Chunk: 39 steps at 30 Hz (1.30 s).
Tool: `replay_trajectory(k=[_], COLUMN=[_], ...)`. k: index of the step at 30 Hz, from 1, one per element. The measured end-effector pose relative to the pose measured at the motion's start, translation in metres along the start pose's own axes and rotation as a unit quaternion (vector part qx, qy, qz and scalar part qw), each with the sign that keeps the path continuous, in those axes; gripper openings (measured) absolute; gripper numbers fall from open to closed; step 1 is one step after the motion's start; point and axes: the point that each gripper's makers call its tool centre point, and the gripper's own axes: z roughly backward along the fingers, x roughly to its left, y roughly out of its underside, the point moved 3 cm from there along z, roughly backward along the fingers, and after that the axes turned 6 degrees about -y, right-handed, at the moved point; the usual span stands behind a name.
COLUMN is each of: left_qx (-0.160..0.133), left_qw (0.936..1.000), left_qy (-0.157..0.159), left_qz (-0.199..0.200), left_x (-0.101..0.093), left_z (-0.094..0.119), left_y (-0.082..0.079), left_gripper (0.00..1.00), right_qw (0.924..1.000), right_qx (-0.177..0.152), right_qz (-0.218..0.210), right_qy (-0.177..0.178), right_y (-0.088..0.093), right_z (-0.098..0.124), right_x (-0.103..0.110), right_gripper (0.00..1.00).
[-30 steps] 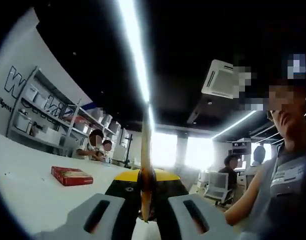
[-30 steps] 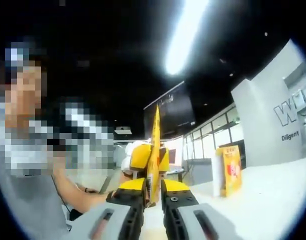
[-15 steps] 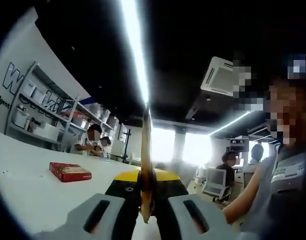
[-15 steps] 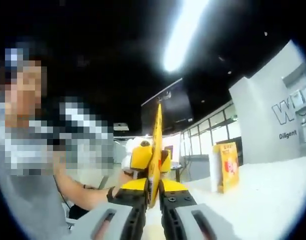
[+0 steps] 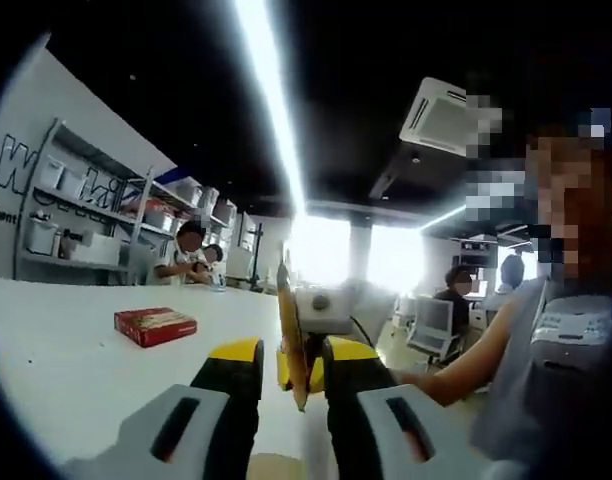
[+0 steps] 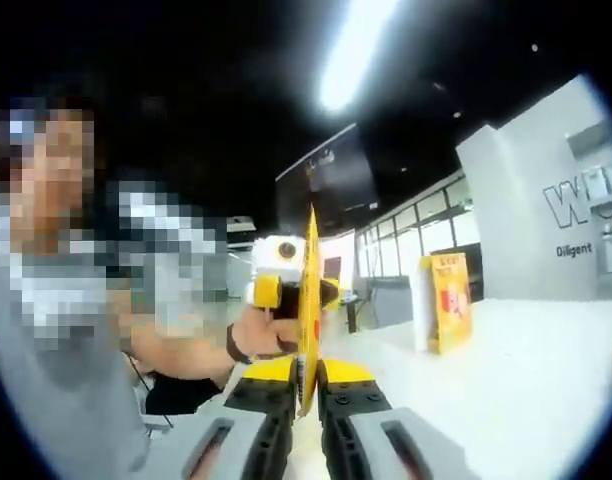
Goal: Tear open the coffee pouch, take out the coffee, and pour the coffee from the pouch into the cup
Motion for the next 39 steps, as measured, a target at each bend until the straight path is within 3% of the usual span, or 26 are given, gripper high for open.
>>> replay_trajectory(k=[4,8,9,10,13,16,22,26,33,39], left_qx=[0.067,0.145,0.153,0.197,0.249,0.279,0.301,0.321,0.319,0.296], left_qw=[0.9966,0.9865,0.9851,0.9745,0.9604,0.9539,0.9451,0.9372,0.9382,0.9468], left_qy=[-0.011,0.022,0.029,0.057,0.051,0.064,0.081,0.089,0.082,0.077], left_qz=[-0.047,-0.072,-0.075,-0.091,-0.114,-0.091,-0.097,-0.102,-0.107,-0.100], left_x=[0.002,-0.008,-0.010,-0.019,-0.015,-0.017,-0.024,-0.022,-0.017,-0.017], left_z=[0.006,0.001,0.000,0.000,-0.007,-0.010,-0.011,-0.008,-0.005,-0.005], left_y=[-0.008,0.000,0.001,0.011,0.022,0.031,0.046,0.060,0.066,0.062], left_gripper=[0.27,0.28,0.28,0.28,0.27,0.24,0.18,0.16,0.09,0.05], right_qw=[0.9987,0.9944,0.9940,0.9916,0.9886,0.9856,0.9763,0.9741,0.9695,0.9705], right_qx=[0.051,0.105,0.109,0.129,0.150,0.168,0.216,0.226,0.245,0.241], right_qz=[-0.001,0.005,0.005,0.006,0.006,0.010,0.007,0.006,0.004,0.006], right_qy=[0.000,-0.001,-0.001,-0.002,-0.004,-0.008,-0.005,-0.005,-0.007,-0.005], right_y=[0.010,0.022,0.023,0.027,0.031,0.034,0.050,0.051,0.049,0.042], right_z=[0.013,0.020,0.020,0.021,0.023,0.022,0.025,0.023,0.022,0.027], right_x=[0.008,0.019,0.020,0.024,0.026,0.029,0.029,0.024,0.018,0.016], right_gripper=[0.09,0.09,0.09,0.09,0.09,0.09,0.09,0.09,0.09,0.09])
